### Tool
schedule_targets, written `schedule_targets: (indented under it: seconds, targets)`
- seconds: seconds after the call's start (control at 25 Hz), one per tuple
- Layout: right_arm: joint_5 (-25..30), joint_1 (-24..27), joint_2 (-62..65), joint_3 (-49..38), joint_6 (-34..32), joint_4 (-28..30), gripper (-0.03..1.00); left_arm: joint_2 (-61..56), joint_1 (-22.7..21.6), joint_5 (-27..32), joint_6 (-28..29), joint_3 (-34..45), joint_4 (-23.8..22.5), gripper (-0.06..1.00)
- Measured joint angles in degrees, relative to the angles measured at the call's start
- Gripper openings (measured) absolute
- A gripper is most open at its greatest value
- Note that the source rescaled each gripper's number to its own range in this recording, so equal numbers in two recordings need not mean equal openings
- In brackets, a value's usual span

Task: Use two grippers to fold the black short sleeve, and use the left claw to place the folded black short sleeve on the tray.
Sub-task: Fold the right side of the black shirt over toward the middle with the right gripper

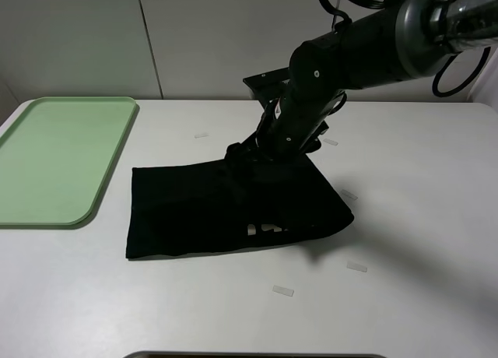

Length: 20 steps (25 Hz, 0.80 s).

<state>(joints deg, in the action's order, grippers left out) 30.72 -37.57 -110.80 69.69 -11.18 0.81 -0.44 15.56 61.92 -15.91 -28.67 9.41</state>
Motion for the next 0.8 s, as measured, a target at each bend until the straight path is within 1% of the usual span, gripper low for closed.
schedule_targets:
  seconds: [0.24,0.4,0.64,0.8]
  targets:
    - [-0.2,-0.3,-0.3,0.0,0.5,-1.2,1.0,0.0,0.0,0.1,0.0,0.0,0.0,1.0]
    - [-0.4,-1.5,-0.5,0.0,0.8,-1.7,1.0,0.0,0.0,0.1,0.0,0.0,0.0,1.0]
    - [-1.9,-2.0,-1.1,0.0,0.9,-2.1,1.0,0.0,0.0,0.1,0.0,0.0,0.0,1.0]
    - [-4.6,-3.0,-2.1,0.0,0.9,-2.3,1.0,0.0,0.0,0.1,0.0,0.0,0.0,1.0]
